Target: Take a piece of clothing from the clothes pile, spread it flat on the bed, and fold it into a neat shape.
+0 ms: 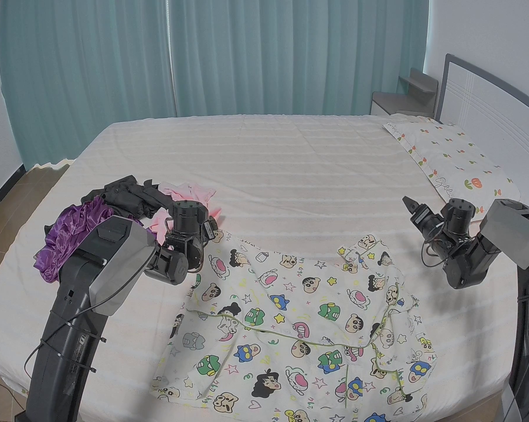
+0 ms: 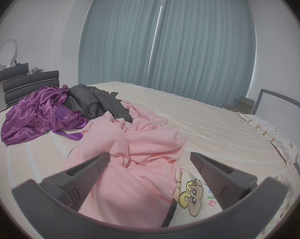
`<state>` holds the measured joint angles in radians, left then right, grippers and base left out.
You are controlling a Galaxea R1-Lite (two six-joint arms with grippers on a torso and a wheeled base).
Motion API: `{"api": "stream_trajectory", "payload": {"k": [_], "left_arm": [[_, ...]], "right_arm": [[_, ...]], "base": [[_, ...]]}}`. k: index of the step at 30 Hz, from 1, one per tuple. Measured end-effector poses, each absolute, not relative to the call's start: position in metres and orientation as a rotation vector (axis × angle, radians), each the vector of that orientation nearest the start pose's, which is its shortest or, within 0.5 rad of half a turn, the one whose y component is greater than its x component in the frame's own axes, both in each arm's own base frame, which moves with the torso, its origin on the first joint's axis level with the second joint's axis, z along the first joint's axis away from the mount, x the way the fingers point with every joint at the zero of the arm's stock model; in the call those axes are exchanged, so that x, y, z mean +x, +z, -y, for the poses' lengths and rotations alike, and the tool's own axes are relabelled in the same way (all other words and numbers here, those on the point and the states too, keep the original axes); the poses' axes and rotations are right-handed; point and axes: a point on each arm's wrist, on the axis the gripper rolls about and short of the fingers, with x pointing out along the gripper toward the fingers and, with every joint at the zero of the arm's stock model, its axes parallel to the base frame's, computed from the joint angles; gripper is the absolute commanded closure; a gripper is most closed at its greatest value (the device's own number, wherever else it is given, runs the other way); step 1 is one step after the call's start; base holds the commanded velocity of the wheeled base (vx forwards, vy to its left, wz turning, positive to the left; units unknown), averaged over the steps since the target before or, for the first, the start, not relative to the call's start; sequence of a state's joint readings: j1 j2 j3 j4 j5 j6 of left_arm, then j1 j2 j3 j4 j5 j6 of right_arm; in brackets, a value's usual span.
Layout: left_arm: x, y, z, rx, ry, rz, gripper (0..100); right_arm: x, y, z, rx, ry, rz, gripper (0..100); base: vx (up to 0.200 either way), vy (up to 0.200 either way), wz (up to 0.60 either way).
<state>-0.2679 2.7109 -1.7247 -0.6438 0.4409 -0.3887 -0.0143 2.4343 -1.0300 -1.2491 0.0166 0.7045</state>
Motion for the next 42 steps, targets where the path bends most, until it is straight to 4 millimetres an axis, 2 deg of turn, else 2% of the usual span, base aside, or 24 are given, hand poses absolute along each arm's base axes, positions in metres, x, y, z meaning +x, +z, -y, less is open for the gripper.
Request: {"api": "stream_trajectory", "payload": {"k": [7,11,15,17,23,29,42], "left_arm": [[0.489,0.009,0.122,-0.345,0.212,-0.316,0],[0.461,0.022,0.120,-0.401,0.182,-0.351,0],[0.425,0.029,0.119,-0.451,0.133,-0.375,0],[0.412,0.030,0.121,-0.465,0.110,-0.381,0],[0.366,0.037,0.129,-0.541,0.027,-0.376,0],[0.344,0.048,0.137,-0.606,-0.024,-0.366,0],[0.336,0.054,0.139,-0.637,-0.036,-0.361,0]], "right_arm": [[0.365,0.006,0.036,0.650,-0.032,-0.371,0],[0.327,0.000,0.049,0.618,-0.021,-0.475,0],[0.297,-0.003,0.054,0.592,-0.008,-0.550,0],[0.289,-0.005,0.055,0.570,0.001,-0.570,0],[0.261,-0.017,0.052,0.365,0.080,-0.672,0],[0.249,-0.031,0.043,0.216,0.071,-0.756,0],[0.261,-0.048,0.009,-0.001,0.078,-0.772,0]], "base": [[0.000,0.000,0.00],[0.000,0.000,0.00],[0.000,0.000,0.00],[0.000,0.000,0.00],[0.000,0.000,0.00],[0.000,0.000,0.00],[0.000,0.000,0.00]]}}
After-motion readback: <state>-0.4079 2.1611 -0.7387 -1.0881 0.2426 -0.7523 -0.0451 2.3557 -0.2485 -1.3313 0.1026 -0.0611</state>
